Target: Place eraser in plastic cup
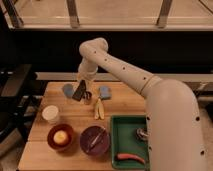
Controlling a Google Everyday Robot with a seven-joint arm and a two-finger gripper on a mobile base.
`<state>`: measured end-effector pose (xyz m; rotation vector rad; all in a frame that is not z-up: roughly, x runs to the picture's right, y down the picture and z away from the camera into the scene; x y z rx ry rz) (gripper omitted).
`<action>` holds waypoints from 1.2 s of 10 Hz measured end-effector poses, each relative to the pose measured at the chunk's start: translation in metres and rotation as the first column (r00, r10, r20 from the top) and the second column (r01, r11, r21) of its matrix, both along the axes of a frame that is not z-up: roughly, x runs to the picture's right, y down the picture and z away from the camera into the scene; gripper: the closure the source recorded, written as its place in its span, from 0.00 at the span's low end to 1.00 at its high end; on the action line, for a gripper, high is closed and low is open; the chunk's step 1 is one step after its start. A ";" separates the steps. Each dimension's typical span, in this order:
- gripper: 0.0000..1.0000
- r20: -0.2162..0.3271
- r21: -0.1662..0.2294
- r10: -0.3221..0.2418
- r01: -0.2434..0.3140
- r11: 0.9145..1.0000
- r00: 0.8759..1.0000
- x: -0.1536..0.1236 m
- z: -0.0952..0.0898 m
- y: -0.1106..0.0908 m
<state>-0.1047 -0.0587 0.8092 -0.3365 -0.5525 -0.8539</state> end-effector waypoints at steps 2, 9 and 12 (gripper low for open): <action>1.00 0.047 0.081 0.011 -0.015 0.997 0.999 -0.002 -0.005 -0.040; 1.00 -0.018 0.227 0.008 -0.003 0.974 1.000 0.004 0.007 -0.049; 1.00 -0.054 0.298 -0.052 0.066 0.952 0.997 0.004 0.039 -0.069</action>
